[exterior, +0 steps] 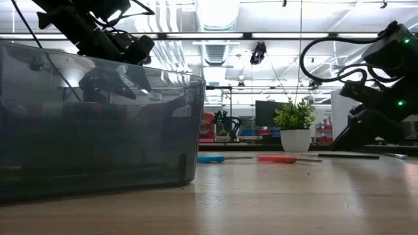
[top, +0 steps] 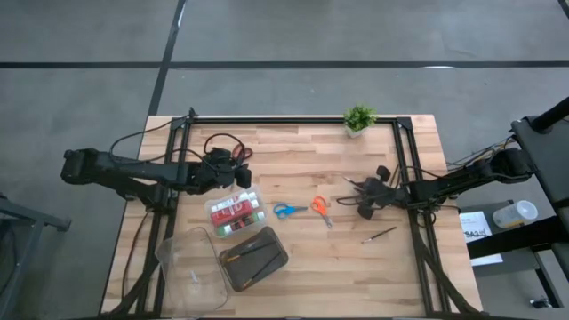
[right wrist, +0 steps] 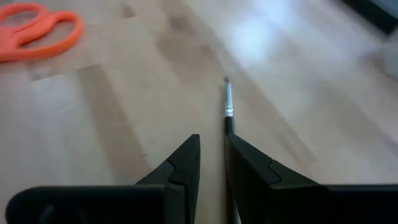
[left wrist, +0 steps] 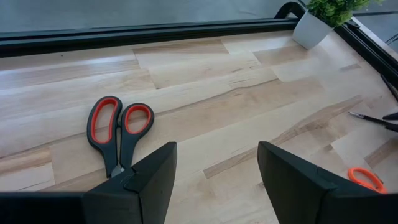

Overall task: Pick & Place Paint Supplies
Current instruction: Put the middle silver paint brush into the black transparent bin

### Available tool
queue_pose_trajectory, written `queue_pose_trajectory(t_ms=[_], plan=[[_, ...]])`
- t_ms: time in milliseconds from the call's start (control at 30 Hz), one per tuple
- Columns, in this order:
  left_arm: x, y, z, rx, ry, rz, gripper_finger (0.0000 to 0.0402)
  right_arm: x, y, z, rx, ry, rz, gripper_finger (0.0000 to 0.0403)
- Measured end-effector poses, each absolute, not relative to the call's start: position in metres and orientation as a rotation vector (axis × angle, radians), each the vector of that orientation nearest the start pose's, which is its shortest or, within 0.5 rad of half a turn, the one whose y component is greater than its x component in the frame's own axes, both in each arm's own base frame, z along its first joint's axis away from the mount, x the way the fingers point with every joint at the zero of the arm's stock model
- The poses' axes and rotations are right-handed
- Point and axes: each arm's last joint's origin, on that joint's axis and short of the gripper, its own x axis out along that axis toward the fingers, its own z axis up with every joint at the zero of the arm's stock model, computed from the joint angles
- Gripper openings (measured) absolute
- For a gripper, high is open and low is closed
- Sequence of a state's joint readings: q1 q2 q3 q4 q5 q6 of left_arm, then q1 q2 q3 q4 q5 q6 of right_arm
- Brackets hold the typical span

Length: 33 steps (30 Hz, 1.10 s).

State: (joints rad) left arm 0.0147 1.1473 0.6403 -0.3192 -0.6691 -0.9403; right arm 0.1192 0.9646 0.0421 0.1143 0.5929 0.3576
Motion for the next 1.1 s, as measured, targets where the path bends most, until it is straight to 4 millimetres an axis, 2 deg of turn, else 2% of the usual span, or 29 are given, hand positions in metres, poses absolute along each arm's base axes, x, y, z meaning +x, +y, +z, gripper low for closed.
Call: queue_pose_trajectory(t_ms=[233, 500, 800, 1100], plan=[[0.216, 0.021, 0.211, -0.586, 0.424, 0.947, 0.0233, 0.126, -0.005, 0.092, 0.045, 0.681, -0.663, 0.0072], [0.216, 0.021, 0.211, -0.586, 0.425, 0.946, 0.0233, 0.121, -0.016, 0.089, 0.166, 0.703, -0.774, 0.0072], [0.216, 0.021, 0.211, -0.586, 0.424, 0.947, 0.0233, 0.12, -0.031, 0.088, 0.335, 0.74, -0.75, 0.0072], [0.216, 0.021, 0.211, -0.586, 0.425, 0.947, 0.0233, 0.125, -0.034, 0.091, 0.47, 0.68, -0.739, 0.0072]])
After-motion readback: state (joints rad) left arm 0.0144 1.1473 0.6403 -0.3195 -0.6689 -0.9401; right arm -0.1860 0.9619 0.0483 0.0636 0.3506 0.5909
